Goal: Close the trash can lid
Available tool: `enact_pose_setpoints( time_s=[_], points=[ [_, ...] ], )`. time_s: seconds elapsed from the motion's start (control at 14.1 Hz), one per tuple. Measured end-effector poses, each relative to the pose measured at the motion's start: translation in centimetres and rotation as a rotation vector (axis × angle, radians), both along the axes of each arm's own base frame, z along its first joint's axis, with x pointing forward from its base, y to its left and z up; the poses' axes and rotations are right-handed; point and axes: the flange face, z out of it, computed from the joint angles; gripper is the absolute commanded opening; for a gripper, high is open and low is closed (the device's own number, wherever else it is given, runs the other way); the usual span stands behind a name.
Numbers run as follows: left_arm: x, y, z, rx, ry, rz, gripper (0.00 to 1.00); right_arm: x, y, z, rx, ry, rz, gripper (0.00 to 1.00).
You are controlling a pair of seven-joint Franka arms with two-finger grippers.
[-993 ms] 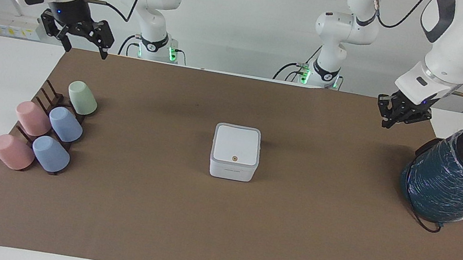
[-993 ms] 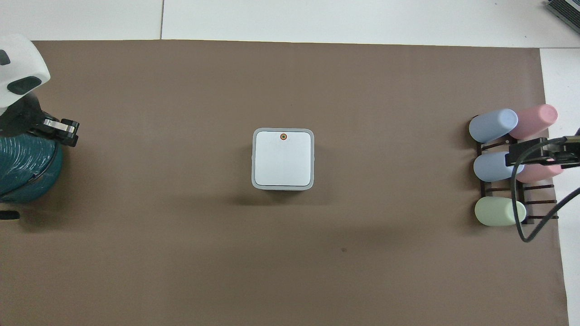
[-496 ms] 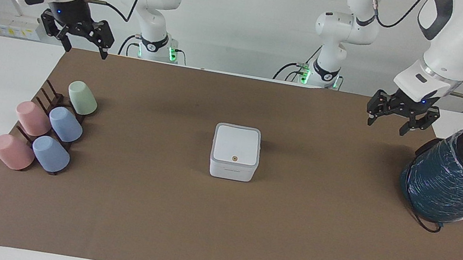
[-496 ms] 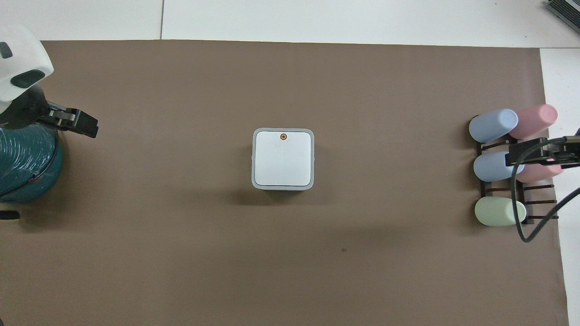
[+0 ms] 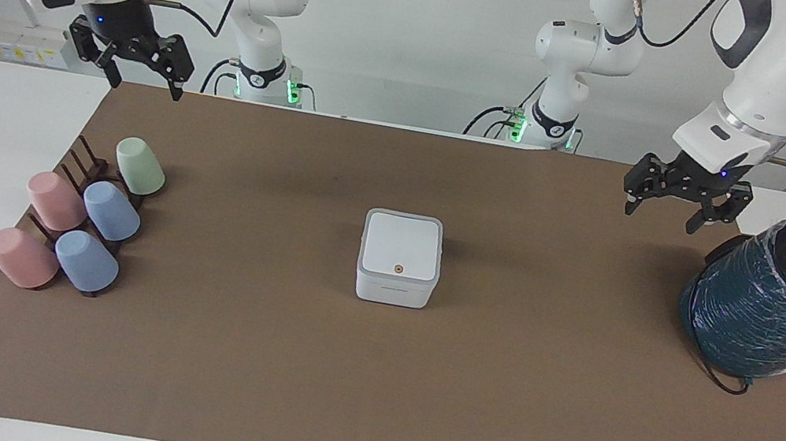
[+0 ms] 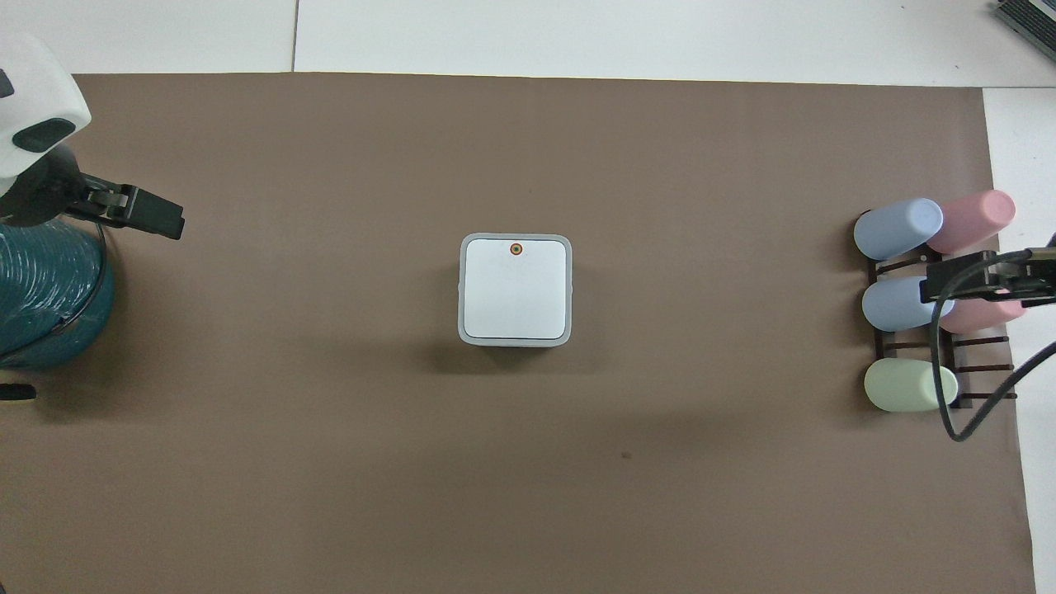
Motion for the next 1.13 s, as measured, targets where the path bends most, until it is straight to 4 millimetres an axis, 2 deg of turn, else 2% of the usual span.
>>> enact_pose_setpoints(
  time_s=[0.57, 1.13],
  points=[
    [0.2, -0.3, -0.5, -0.002, -0.008, -0.004, 1.00, 0.0, 0.0, 0.0, 0.000, 0.000, 0.000, 1.00],
    [0.3, 1.2, -0.3, -0.001, -0.013, 0.022, 1.00, 0.0, 0.0, 0.0, 0.000, 0.000, 0.000, 1.00]
  ],
)
